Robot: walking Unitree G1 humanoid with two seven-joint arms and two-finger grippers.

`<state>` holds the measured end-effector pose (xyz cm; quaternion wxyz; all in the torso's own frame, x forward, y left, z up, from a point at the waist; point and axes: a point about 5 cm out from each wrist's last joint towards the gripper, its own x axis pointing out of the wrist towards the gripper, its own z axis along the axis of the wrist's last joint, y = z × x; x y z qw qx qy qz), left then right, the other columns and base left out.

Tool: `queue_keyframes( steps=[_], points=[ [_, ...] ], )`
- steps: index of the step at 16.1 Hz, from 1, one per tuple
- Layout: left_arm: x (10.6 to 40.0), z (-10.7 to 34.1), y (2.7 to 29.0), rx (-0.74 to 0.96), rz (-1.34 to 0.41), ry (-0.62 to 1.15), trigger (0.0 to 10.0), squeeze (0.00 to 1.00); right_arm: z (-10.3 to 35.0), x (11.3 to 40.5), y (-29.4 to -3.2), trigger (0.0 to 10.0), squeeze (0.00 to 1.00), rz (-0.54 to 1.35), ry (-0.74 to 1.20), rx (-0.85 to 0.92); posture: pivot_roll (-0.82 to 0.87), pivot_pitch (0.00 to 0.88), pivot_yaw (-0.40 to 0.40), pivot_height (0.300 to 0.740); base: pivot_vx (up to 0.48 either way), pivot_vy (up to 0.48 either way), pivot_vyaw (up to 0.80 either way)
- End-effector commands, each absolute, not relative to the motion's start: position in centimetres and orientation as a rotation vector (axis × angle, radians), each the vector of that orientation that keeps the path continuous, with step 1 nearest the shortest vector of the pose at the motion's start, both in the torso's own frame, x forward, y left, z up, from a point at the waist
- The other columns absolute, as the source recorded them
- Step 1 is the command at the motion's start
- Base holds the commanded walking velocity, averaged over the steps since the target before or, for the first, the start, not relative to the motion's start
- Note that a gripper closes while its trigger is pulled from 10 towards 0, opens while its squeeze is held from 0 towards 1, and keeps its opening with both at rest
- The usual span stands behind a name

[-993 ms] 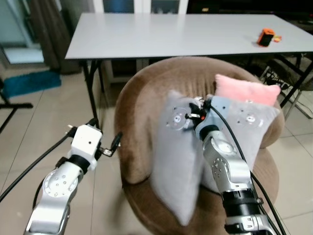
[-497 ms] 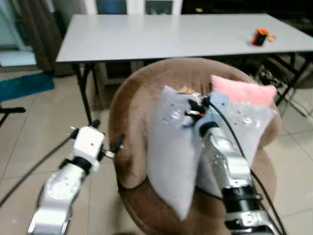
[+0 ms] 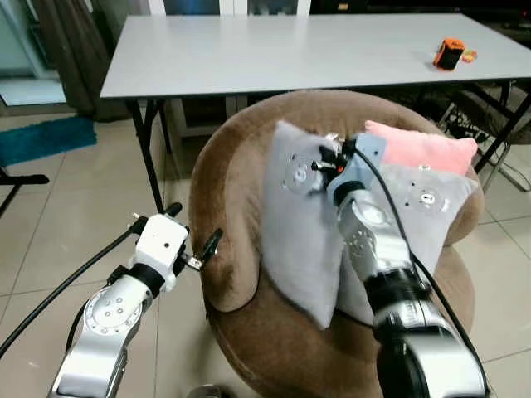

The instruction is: Move the pillow to the sofa from floor

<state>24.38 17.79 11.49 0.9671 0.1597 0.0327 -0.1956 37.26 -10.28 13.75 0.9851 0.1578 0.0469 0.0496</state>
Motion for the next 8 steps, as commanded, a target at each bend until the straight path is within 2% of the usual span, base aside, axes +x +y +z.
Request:
queue_keyframes(
  steps=[1,3,5,6,8],
  points=[
    [24.2,11.6,17.4,0.338,-0.431,0.074,10.0,0.26,16.2,38.4,-10.5,10.0,0.00,0.087,-0.002,0.399,0.14,0.000,-0.019,0.740,0.000,0.000,0.00],
    [23.9,11.7,16.9,0.351,-0.485,0.082,10.0,0.27,15.6,39.4,-11.5,10.0,0.00,0.011,0.056,0.655,0.16,0.010,-0.030,0.740,0.000,0.000,0.00],
    [23.7,11.7,16.7,0.354,-0.502,0.086,10.0,0.26,13.8,39.2,-12.4,10.0,0.00,-0.054,0.120,0.778,0.18,0.032,-0.032,0.740,0.000,0.000,0.00],
    [23.4,11.8,16.7,0.360,-0.518,0.096,10.0,0.27,10.8,38.1,-13.3,10.0,0.00,-0.122,0.214,0.816,0.19,0.046,-0.030,0.740,0.000,0.000,0.00],
    [23.2,11.7,16.8,0.364,-0.535,0.111,10.0,0.27,7.1,36.2,-13.3,10.0,0.00,-0.140,0.361,0.761,0.19,0.053,-0.019,0.740,0.000,0.000,0.00]
  ],
)
